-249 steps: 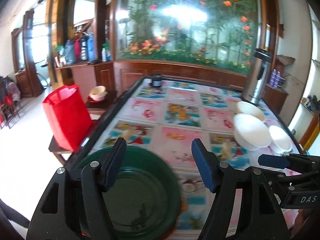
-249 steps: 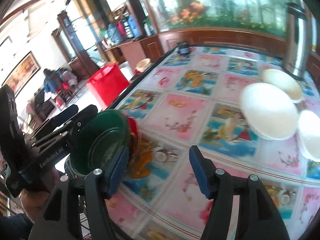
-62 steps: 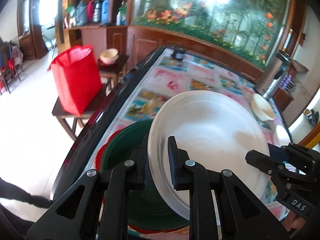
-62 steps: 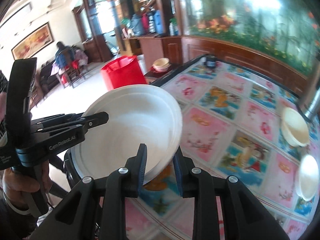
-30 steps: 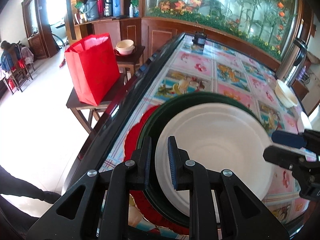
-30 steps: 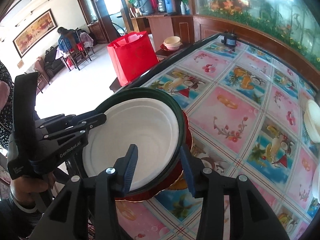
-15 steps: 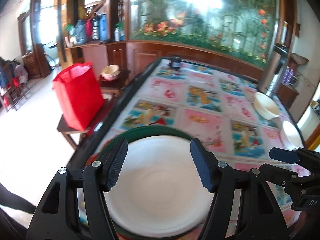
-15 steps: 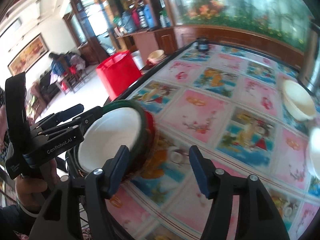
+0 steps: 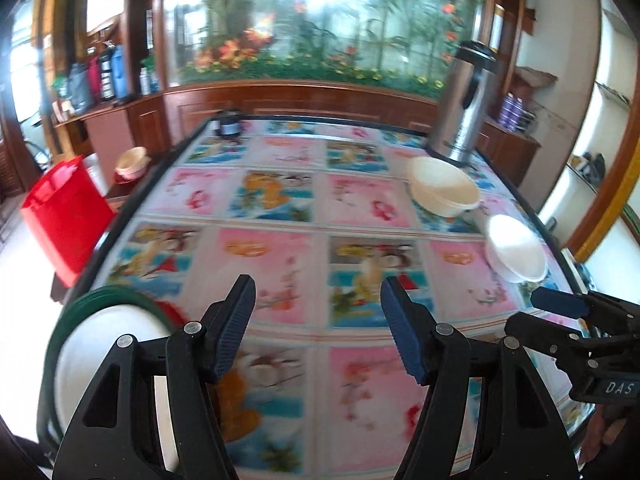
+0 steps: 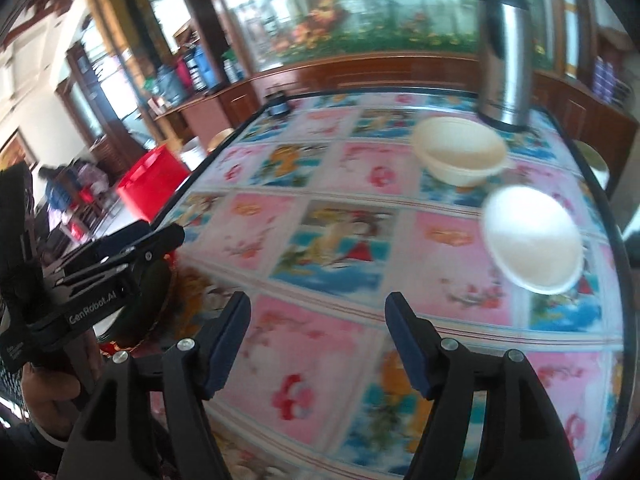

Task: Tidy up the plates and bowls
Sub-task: 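Withdraw both grippers from the stack toward the beige bowl, then move both grippers to the rim of the beige bowl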

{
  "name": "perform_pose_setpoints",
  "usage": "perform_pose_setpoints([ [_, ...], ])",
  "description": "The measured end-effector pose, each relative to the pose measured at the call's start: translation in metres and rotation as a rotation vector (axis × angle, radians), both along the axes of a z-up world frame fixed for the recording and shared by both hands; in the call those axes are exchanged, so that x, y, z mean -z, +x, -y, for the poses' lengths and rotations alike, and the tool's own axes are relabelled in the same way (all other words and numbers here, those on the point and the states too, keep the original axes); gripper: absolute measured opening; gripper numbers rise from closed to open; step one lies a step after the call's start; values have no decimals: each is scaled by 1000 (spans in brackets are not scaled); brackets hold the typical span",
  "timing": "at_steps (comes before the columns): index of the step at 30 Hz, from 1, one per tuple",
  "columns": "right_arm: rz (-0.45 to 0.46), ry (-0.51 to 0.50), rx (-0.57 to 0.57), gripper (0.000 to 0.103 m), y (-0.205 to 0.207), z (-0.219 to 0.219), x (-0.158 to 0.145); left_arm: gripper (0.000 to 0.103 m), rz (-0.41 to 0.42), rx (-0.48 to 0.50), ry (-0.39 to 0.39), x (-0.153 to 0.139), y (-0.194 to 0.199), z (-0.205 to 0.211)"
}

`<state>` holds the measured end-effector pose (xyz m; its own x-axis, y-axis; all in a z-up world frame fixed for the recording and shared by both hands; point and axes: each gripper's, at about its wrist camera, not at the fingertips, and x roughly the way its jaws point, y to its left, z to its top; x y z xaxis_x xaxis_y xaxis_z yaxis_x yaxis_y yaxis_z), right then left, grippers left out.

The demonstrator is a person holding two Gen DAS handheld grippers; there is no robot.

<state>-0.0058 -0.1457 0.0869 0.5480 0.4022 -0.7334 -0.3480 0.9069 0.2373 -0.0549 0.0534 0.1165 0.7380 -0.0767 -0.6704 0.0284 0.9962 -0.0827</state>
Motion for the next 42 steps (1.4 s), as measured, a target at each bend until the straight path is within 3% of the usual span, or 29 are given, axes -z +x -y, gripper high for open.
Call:
perform_pose_setpoints([
  [9,-21,10,98,71,24,56,6,66,-38,77,9,8,39,54],
  [18,-11,16,156,71,74,94,0,66,-104,79,-25,20,101,85],
  [33,-64,-16,194,71,192,126,16,66,-181,37,-35,42,199,120],
  [42,-90,-42,160,71,220,116,28,66,-197,18,-9,55,228,126],
])
